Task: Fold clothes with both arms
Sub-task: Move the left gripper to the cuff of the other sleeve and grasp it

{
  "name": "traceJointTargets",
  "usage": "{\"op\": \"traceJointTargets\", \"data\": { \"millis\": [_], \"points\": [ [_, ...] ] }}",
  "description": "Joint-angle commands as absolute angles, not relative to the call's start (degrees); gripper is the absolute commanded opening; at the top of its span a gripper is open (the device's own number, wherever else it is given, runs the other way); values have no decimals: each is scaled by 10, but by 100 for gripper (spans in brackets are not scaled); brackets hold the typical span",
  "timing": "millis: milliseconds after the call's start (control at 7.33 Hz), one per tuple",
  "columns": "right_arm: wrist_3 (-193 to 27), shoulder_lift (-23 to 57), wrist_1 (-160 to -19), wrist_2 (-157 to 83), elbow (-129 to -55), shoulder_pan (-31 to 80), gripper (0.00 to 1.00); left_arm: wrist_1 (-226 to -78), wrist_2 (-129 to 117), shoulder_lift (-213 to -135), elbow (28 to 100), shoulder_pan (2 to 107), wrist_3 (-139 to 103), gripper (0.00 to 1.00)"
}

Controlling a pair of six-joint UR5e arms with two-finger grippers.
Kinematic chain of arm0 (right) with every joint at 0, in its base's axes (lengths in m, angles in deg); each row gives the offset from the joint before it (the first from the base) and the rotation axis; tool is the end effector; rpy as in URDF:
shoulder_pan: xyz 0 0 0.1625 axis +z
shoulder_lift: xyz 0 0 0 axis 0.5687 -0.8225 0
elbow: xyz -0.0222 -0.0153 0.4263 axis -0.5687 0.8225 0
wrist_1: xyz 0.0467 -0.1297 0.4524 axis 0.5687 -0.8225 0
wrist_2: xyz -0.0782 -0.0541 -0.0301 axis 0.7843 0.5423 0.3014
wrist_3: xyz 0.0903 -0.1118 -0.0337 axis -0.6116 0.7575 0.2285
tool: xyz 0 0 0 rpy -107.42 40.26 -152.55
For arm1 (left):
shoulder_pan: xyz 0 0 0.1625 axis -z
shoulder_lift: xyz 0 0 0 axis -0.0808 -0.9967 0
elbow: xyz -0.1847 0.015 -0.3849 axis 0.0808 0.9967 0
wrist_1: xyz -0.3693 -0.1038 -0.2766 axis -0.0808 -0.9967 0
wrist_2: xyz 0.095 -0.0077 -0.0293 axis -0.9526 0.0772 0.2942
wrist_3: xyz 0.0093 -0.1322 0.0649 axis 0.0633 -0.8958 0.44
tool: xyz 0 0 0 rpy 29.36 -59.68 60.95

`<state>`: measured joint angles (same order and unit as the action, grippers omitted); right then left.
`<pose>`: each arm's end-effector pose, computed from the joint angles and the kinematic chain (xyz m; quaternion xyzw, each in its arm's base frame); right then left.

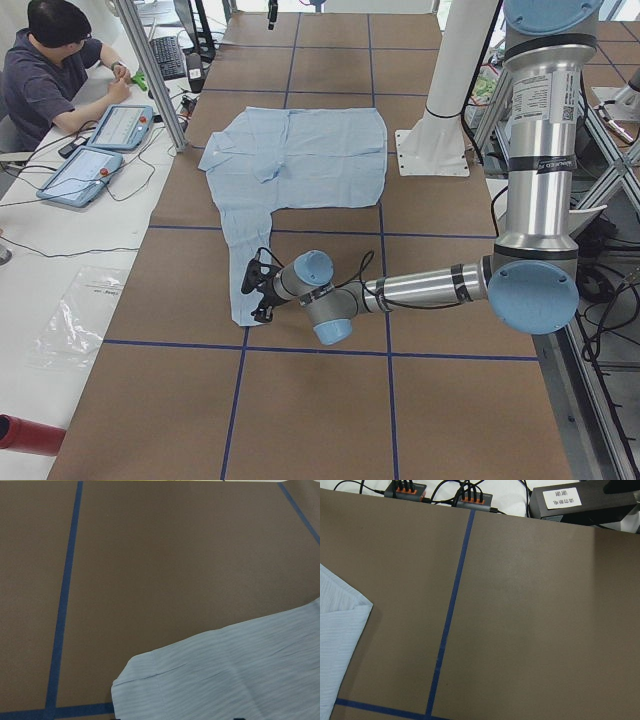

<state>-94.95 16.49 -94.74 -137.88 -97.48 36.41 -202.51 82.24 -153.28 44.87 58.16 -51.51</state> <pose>-0.1788 -0.6776 0.3858 0.1645 -0.3754 -0.0161 0.9120 0.1959 -0.5641 0.7302 0.2845 0.4098 -0.0775 0.8632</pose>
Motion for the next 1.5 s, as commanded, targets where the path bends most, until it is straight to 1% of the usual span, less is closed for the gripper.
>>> {"op": "traceJointTargets", "data": {
  "millis": [0, 1364],
  "points": [
    [-949, 163, -947, -1378, -975, 364, 100, -2044, 821, -1553, 403, 579, -516, 61],
    [-954, 162, -947, -1376, -975, 364, 100, -2061, 821, -1557, 377, 554, -517, 60]
  ]
}}
